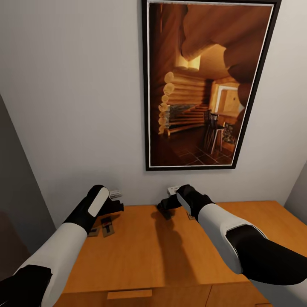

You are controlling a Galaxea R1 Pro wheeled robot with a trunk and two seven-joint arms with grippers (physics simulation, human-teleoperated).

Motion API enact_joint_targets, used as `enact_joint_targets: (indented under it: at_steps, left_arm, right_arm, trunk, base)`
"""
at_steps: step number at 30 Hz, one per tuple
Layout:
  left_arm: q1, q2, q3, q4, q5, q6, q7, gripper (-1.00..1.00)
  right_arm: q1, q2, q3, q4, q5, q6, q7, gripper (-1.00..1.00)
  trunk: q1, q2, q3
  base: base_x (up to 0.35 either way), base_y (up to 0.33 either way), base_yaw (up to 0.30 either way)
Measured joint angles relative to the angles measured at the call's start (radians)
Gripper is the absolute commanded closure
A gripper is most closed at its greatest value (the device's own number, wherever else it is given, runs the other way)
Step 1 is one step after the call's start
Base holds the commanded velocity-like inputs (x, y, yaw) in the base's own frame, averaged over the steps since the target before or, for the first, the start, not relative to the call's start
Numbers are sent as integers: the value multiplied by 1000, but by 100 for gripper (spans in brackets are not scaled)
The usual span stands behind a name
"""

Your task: Take the four mousetraps from the cabinet in the bathroom and place them on the bathroom floor. Make sure all four end up on the same floor surface, and ensure that at least two of them are either under or directly next to the same bathroom sink.

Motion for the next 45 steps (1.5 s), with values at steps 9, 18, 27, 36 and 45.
enact_joint_targets:
  at_steps: [9,18,27,36,45]
  left_arm:
    - [0,1,-1,0,1,0,0,-100]
    - [0,1,-1,0,2,0,0,-100]
    - [0,1,0,0,1,0,0,-100]
    - [0,1,1,-1,1,0,0,-100]
    - [0,1,1,-1,2,0,0,-100]
  right_arm:
    - [1,0,0,0,0,-1,0,-100]
    - [1,0,1,0,0,-1,-1,-100]
    - [1,0,-1,9,0,-3,-1,-100]
    - [1,0,-3,52,2,-23,-3,-100]
    - [0,0,-7,67,-4,-34,-10,-100]
  trunk:
    - [4,-7,-3]
    - [35,-63,-28]
    - [50,-91,-41]
    - [50,-91,-41]
    - [50,-92,-41]
  base:
    - [0,0,0]
    - [0,0,0]
    - [0,0,0]
    - [0,0,0]
    - [0,0,0]
